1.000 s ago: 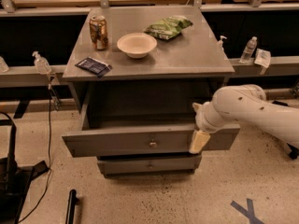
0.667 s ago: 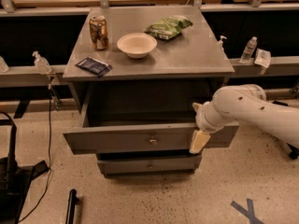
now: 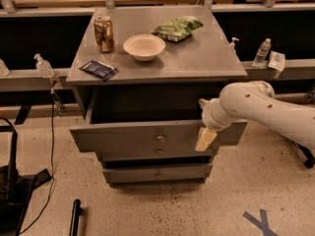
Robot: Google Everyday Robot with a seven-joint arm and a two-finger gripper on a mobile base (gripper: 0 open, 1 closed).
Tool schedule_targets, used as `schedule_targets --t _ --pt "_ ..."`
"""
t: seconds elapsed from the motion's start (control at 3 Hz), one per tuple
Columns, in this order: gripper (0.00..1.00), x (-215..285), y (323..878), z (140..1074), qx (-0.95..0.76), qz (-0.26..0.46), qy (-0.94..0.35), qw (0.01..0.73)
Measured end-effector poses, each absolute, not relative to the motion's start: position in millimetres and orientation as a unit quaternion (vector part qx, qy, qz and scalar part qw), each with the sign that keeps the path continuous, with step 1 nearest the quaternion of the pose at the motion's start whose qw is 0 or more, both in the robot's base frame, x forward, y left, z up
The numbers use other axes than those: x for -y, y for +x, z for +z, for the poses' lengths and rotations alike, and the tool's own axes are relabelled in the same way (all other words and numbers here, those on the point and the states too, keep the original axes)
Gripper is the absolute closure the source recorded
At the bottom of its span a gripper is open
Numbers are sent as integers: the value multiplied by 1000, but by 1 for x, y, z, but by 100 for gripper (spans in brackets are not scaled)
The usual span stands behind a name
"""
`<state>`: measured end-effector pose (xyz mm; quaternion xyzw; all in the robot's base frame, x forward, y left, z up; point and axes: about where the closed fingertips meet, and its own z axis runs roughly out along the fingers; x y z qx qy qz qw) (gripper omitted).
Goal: Close top drawer
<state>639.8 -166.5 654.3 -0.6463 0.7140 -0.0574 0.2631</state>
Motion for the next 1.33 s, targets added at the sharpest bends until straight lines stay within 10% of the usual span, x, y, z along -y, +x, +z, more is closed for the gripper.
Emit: schedule_targets --t 1.33 --pt "0 156 719 664 -699 -68 -648 296"
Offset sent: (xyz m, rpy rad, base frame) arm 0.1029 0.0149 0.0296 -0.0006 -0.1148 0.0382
